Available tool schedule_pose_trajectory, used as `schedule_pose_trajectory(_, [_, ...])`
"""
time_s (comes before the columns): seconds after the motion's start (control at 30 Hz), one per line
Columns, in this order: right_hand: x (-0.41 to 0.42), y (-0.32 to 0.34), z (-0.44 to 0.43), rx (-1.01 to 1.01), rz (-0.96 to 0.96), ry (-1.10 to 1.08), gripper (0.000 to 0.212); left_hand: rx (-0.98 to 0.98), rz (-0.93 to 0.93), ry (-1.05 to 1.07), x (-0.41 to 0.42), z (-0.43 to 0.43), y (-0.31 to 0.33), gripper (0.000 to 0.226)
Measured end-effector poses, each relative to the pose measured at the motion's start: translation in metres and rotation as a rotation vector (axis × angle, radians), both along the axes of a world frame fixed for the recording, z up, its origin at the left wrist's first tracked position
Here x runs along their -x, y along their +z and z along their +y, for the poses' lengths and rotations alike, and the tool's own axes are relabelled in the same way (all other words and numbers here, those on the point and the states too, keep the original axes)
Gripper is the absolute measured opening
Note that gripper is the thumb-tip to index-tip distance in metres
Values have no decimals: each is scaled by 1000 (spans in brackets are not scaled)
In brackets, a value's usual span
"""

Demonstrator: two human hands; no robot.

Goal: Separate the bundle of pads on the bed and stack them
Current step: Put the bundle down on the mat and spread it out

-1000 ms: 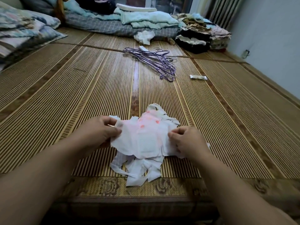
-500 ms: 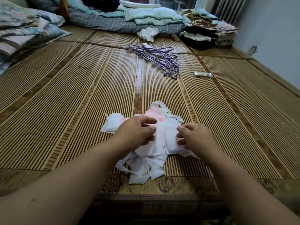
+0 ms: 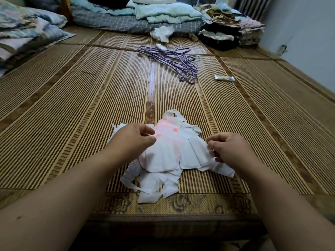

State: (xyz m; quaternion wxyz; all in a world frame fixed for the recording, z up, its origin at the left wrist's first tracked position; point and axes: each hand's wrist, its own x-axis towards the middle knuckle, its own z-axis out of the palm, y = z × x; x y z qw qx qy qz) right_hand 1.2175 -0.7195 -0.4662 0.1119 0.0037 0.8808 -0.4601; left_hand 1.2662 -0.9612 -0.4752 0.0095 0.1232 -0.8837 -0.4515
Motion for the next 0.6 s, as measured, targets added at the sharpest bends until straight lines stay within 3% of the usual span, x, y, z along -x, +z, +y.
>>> schedule_pose_trajectory(0.13, [-5,4,-10,80,-38,157,19,61,-8,-26,1,2,-5,22])
schedule_pose_trajectory(0.3, [-16,12,-17,109,-174,537,23,144,-13,-64,3,5,-8,25])
schedule_pose_trajectory(0.4, [-13,10,-18,84,6,399,23,164,-15,-61,3,3,-8,27])
schedule_pose_trajectory(0.5, [-4,3,-14,-159,222,115,17,230,-54,-22,3,-1,-8,30])
schedule_pose_trajectory(0.6, [1,-7,-11,-449,157,60,33,363,-140,12,1,-3,-12,38])
